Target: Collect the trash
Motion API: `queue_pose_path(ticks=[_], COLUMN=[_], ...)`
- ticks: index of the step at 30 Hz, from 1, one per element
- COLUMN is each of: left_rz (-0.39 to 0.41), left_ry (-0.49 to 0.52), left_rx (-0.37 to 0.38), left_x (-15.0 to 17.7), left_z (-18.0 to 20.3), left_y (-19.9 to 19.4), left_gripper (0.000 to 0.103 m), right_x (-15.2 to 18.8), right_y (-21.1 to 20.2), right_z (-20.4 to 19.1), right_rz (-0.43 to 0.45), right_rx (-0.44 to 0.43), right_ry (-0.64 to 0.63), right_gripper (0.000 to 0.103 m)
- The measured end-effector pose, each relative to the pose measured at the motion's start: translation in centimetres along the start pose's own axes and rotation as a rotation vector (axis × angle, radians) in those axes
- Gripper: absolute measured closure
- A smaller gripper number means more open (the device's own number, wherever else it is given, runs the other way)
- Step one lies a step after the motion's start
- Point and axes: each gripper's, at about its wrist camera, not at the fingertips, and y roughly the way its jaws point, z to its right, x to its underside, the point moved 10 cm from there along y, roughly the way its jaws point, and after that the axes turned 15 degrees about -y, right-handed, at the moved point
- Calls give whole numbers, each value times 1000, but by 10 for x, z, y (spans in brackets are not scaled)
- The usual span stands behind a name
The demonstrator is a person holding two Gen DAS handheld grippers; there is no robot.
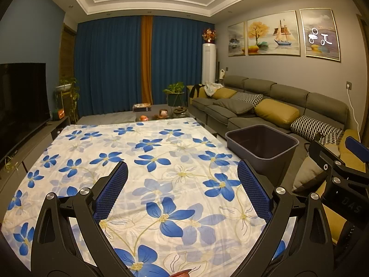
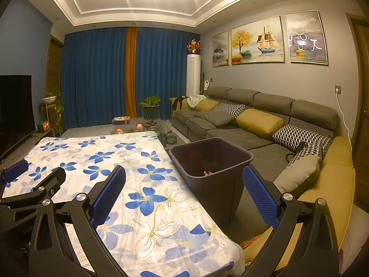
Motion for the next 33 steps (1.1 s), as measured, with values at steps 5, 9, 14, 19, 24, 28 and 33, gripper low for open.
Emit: queue_pose_path(ticks=[5,9,14,19,24,28,33], left_rz=[-2,-1,-1,0,0,-1,-8], left_ry=[-3,-2,2,2,-1,-2,-9], left_rx=[0,0,1,4,5,6,34], left_x=[0,0,0,-2,-2,-1,0], left_z=[0,0,1,1,1,1,4], left_y=[0,0,-1,-2,-3,-4,-5], left_gripper=[9,9,9,9,9,9,6], right_x=[0,-1,0,-1,0,-2,-1], right_y=[0,0,0,0,0,0,0], right_z=[0,0,0,0,0,1,1], right_rz=[0,1,1,2,1,1,1], right_rx=[0,-1,-1,-1,0,-1,-1], right_ry=[0,0,1,2,1,1,1], right_gripper=[5,5,5,5,5,5,5])
